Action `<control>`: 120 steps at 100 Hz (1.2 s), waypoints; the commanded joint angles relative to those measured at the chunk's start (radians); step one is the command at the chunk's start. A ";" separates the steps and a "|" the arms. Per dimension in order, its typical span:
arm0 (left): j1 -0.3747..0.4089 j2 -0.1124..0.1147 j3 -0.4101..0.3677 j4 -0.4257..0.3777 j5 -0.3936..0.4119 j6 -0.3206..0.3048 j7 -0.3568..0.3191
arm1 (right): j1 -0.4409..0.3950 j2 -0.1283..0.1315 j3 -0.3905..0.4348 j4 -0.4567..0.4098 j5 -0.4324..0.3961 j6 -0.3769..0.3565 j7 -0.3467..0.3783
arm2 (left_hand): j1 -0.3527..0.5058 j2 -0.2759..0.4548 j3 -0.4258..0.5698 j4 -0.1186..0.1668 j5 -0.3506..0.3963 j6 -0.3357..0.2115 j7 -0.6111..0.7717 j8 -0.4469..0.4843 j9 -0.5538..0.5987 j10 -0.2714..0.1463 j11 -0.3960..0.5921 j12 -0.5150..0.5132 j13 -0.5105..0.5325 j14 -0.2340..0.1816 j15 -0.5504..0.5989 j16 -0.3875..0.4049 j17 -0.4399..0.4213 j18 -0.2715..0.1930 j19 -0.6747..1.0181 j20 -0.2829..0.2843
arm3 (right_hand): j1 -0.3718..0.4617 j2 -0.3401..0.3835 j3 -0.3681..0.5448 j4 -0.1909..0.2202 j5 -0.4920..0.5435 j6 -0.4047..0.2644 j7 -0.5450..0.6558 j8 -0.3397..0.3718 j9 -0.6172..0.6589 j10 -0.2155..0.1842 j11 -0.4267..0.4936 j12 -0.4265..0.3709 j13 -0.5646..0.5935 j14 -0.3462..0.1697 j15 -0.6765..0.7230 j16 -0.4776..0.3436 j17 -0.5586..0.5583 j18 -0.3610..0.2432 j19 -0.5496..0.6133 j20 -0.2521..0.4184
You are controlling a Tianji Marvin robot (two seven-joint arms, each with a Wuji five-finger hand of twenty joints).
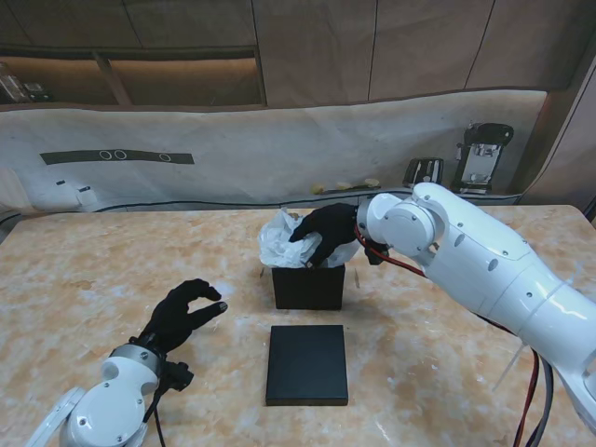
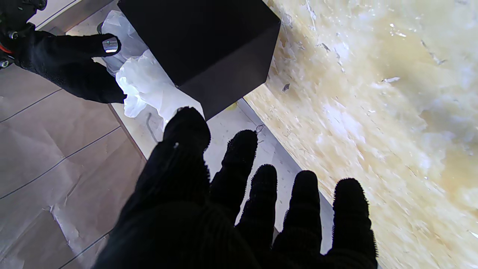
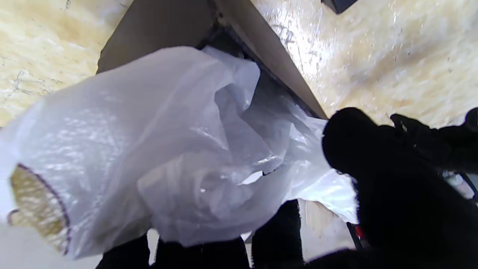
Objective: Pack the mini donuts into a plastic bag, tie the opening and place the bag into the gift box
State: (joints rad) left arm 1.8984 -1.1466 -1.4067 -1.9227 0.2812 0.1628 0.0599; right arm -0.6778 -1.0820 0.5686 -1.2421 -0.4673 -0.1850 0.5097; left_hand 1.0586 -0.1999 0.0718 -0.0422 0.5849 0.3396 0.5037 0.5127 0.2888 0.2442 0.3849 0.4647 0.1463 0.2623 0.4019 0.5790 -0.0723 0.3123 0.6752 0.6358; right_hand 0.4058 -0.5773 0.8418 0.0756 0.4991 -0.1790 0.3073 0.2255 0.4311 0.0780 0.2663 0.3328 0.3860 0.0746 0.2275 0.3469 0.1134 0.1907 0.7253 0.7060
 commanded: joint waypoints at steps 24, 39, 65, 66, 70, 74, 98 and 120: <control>0.005 -0.001 0.009 -0.011 0.000 -0.001 -0.017 | -0.093 0.009 0.094 -0.053 -0.020 0.056 -0.033 | 0.021 0.014 -0.019 0.026 0.013 -0.021 -0.013 0.014 -0.035 -0.001 -0.014 -0.005 -0.026 -0.003 -0.017 -0.016 -0.018 -0.013 -0.003 0.007 | -0.072 0.057 -0.101 -0.066 -0.188 -0.004 -0.038 -0.106 -0.155 0.044 -0.022 -0.122 -0.086 0.025 -0.064 -0.104 -0.048 0.043 -0.168 -0.140; -0.002 0.000 0.013 -0.009 -0.003 -0.002 -0.022 | -0.177 -0.003 0.195 -0.073 -0.059 0.054 -0.152 | 0.023 0.012 -0.018 0.026 0.015 -0.021 -0.013 0.015 -0.037 -0.003 -0.015 -0.005 -0.024 -0.003 -0.017 -0.016 -0.017 -0.013 -0.003 0.007 | -0.060 0.071 -0.124 -0.072 -0.201 -0.001 -0.036 -0.111 -0.144 0.048 0.019 -0.121 -0.066 0.019 -0.041 -0.102 -0.033 0.036 -0.185 -0.167; -0.010 -0.001 0.024 -0.010 -0.009 -0.001 -0.022 | -0.294 -0.015 0.321 -0.141 -0.084 0.104 -0.261 | 0.021 0.014 -0.019 0.026 0.015 -0.021 -0.013 0.016 -0.033 -0.001 -0.013 -0.005 -0.025 -0.003 -0.017 -0.016 -0.018 -0.012 -0.003 0.007 | -0.085 0.105 -0.118 -0.081 -0.217 0.052 0.021 -0.112 -0.131 0.064 0.069 -0.121 -0.050 0.028 -0.004 -0.107 0.002 0.050 -0.149 -0.204; -0.010 -0.001 0.024 -0.010 -0.009 -0.001 -0.022 | -0.300 -0.014 0.325 -0.146 -0.089 0.108 -0.261 | 0.021 0.013 -0.019 0.026 0.015 -0.021 -0.013 0.016 -0.035 -0.002 -0.014 -0.005 -0.025 -0.003 -0.017 -0.016 -0.018 -0.012 -0.003 0.007 | -0.082 0.108 -0.122 -0.080 -0.215 0.063 0.029 -0.110 -0.125 0.068 0.074 -0.120 -0.043 0.030 0.001 -0.106 0.009 0.049 -0.144 -0.208; -0.010 -0.001 0.024 -0.009 -0.009 -0.003 -0.022 | -0.323 -0.009 0.347 -0.167 -0.104 0.126 -0.255 | 0.023 0.013 -0.018 0.026 0.015 -0.020 -0.013 0.017 -0.035 0.001 -0.014 -0.005 -0.026 -0.002 -0.017 -0.016 -0.018 -0.012 -0.003 0.007 | -0.081 0.120 -0.124 -0.078 -0.209 0.103 0.040 -0.110 -0.109 0.080 0.081 -0.118 -0.024 0.039 0.009 -0.106 0.028 0.046 -0.133 -0.213; -0.011 -0.001 0.024 -0.009 -0.010 -0.004 -0.022 | -0.350 -0.005 0.369 -0.191 -0.109 0.151 -0.248 | 0.021 0.014 -0.018 0.026 0.015 -0.020 -0.013 0.017 -0.033 0.001 -0.013 -0.005 -0.026 -0.003 -0.017 -0.016 -0.018 -0.012 -0.003 0.007 | -0.076 0.134 -0.123 -0.077 -0.212 0.134 0.039 -0.111 -0.099 0.092 0.085 -0.117 -0.006 0.052 0.017 -0.105 0.046 0.038 -0.125 -0.218; -0.005 -0.002 0.027 -0.013 -0.015 -0.009 -0.015 | -0.508 -0.015 0.468 -0.303 -0.071 0.332 -0.302 | 0.022 0.015 -0.017 0.026 0.014 -0.021 -0.013 0.018 -0.035 0.000 -0.014 -0.005 -0.026 -0.003 -0.017 -0.016 -0.018 -0.013 -0.002 0.007 | -0.041 0.245 -0.172 -0.083 -0.229 0.246 0.059 -0.122 -0.078 0.152 0.123 -0.099 0.041 0.124 0.052 -0.127 0.107 -0.009 -0.052 -0.414; 0.006 -0.003 0.026 -0.021 -0.013 -0.015 -0.011 | -0.588 -0.052 0.487 -0.357 0.036 0.475 -0.415 | 0.022 0.017 -0.016 0.026 0.013 -0.022 -0.014 0.018 -0.036 0.000 -0.015 -0.005 -0.026 -0.003 -0.017 -0.016 -0.018 -0.013 -0.003 0.007 | -0.036 0.293 -0.195 -0.094 -0.230 0.347 0.084 -0.122 -0.102 0.184 0.158 -0.087 0.044 0.146 0.066 -0.122 0.118 -0.036 -0.016 -0.558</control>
State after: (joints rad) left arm 1.8936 -1.1458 -1.3813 -1.9325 0.2679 0.1514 0.0609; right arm -1.2449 -1.1097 1.0651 -1.5920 -0.4417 0.2783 0.0785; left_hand 1.0586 -0.1999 0.0716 -0.0422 0.5850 0.3351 0.5037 0.5127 0.2888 0.2455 0.3849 0.4647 0.1463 0.2623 0.4019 0.5790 -0.0724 0.3123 0.6752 0.6358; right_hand 0.3676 -0.3318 0.6659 0.0226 0.2950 0.1489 0.3855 0.1155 0.3545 0.2424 0.4035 0.2299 0.4168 0.2120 0.2832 0.2408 0.2208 0.1847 0.7131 0.1817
